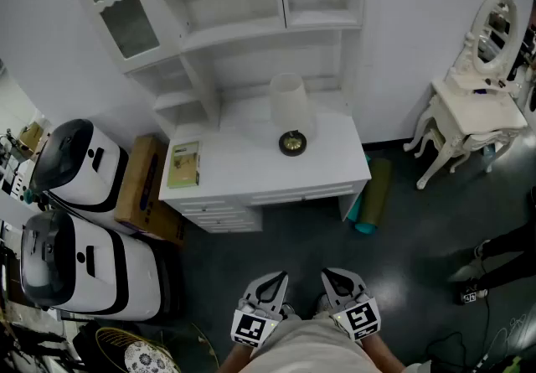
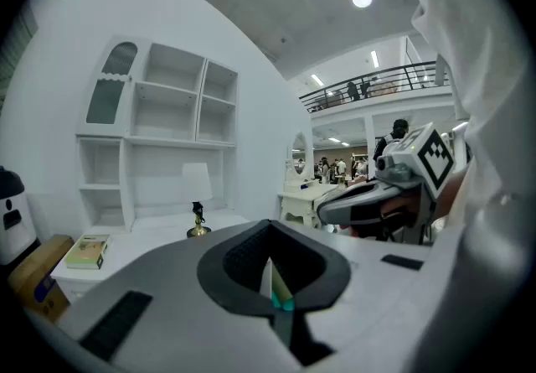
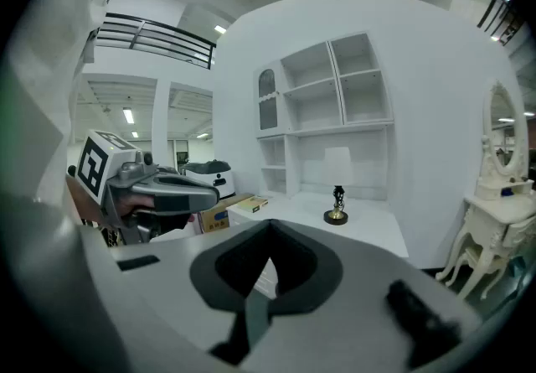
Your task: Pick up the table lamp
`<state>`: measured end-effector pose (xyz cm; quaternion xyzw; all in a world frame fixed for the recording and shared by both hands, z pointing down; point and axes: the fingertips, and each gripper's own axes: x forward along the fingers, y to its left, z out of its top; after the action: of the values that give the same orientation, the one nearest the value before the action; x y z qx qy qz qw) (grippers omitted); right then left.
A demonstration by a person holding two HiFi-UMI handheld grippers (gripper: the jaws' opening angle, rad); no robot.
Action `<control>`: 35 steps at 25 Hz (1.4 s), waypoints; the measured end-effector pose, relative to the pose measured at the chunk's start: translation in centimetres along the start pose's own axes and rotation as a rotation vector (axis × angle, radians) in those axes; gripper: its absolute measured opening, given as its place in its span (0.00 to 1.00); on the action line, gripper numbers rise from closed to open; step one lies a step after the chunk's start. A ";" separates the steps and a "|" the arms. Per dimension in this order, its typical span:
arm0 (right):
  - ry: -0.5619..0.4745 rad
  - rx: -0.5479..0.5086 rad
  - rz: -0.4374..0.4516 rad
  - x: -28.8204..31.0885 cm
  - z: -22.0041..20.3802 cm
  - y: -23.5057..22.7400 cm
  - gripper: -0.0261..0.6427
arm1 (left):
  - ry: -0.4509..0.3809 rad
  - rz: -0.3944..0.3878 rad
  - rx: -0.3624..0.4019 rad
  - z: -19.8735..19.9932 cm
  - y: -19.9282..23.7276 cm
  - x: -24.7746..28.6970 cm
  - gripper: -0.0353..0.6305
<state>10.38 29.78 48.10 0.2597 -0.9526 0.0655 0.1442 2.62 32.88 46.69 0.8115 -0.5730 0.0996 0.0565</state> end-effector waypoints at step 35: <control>-0.026 0.070 0.021 4.2 -0.3 -7.3 0.06 | 0.010 0.072 -0.125 -0.5 5.8 5.5 0.07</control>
<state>10.80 21.59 50.08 0.2556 -0.9542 0.0969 0.1217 -1.15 25.99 48.26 0.7848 -0.6066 0.0695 0.1062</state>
